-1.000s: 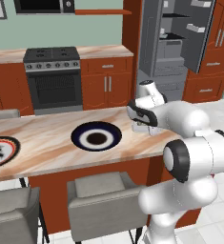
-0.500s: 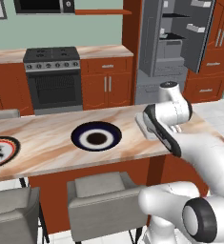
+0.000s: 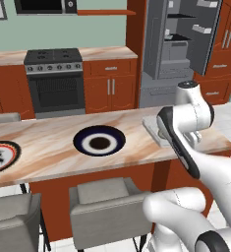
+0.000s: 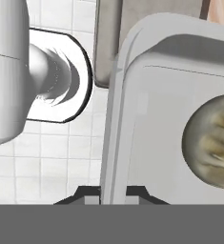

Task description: Place two dumplings into each of the tupperware containers and then place the containers in the fridge.

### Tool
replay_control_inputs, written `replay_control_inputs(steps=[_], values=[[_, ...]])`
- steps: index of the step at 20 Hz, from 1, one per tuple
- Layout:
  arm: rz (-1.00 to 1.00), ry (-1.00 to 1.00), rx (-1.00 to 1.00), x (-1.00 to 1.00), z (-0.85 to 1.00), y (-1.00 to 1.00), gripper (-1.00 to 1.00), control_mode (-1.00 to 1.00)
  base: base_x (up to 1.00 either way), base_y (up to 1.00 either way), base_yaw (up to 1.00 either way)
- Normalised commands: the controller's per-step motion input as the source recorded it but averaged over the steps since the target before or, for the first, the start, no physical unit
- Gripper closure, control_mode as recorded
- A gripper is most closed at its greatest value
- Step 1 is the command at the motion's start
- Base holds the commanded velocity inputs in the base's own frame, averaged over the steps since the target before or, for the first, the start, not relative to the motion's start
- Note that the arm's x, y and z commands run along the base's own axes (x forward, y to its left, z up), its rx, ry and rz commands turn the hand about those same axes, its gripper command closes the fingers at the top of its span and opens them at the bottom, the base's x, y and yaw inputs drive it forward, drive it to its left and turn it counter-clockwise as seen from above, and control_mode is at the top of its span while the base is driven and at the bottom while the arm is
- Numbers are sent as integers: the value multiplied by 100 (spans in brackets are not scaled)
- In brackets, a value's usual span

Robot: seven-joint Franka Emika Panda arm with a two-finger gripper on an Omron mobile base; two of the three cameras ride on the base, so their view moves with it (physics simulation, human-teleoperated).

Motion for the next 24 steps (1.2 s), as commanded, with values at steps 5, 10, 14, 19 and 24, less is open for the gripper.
replay_control_inputs(steps=[5, 10, 14, 19, 24], values=[[0, 6, 0, -35, 59, 0, 100, -100, 0, 0, 0], [0, 8, 0, -15, 34, 6, 100, -100, 0, 0, 0], [0, 5, 0, -11, 6, 7, 100, -100, 0, 0, 0], [0, 1, 0, -5, 0, 0, 100, -100, 0, 0, 0], [0, 0, 0, 0, 0, 0, 100, 100, -70, -54, -2]])
